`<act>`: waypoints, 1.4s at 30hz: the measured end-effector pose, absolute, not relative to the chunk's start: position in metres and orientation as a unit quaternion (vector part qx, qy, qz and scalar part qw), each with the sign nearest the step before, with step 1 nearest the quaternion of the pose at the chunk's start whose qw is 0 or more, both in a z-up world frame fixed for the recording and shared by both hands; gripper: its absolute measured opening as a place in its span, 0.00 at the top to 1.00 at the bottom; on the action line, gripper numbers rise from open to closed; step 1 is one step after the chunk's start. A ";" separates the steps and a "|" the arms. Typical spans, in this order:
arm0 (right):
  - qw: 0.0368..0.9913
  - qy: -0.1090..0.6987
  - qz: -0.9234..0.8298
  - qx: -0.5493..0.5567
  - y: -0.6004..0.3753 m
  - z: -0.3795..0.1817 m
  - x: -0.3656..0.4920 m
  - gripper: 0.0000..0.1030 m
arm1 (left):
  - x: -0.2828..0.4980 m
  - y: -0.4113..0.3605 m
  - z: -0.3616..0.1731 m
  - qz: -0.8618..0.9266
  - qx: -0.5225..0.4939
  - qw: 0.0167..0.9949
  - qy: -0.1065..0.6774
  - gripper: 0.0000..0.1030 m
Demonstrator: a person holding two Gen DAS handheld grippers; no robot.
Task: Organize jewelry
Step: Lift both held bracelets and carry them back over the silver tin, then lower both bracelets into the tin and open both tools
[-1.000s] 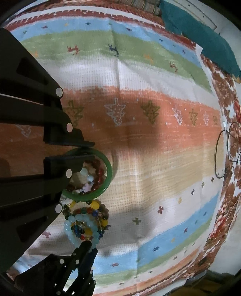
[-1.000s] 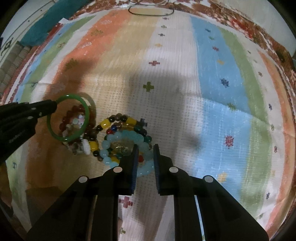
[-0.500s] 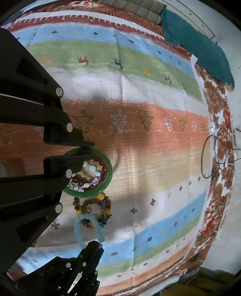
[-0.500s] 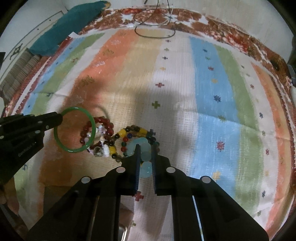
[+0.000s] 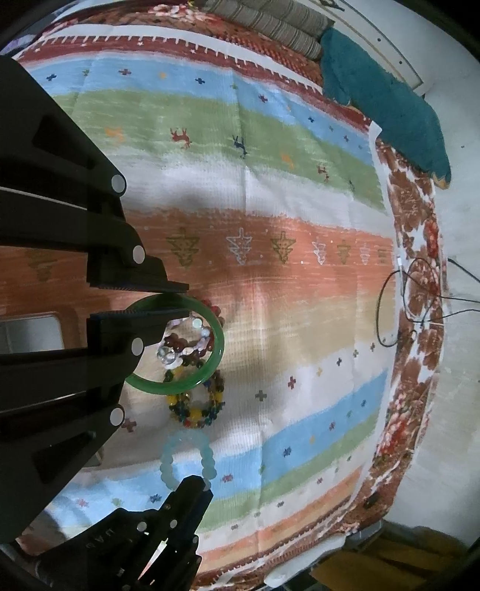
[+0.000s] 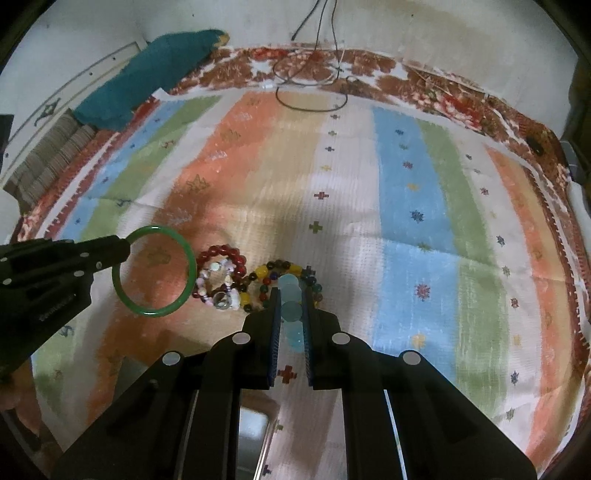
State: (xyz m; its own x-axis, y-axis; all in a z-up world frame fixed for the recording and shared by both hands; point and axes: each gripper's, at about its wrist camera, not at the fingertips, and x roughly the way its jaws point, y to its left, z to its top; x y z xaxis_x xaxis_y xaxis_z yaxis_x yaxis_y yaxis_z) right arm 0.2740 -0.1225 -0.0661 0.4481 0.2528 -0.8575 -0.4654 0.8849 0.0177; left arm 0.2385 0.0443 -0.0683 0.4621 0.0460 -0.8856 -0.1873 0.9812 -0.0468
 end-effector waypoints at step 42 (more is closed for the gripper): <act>0.866 0.420 0.254 -0.094 -0.137 -0.031 0.176 0.88 | 0.139 0.020 -0.040 0.046 -0.063 0.879 0.471 0.93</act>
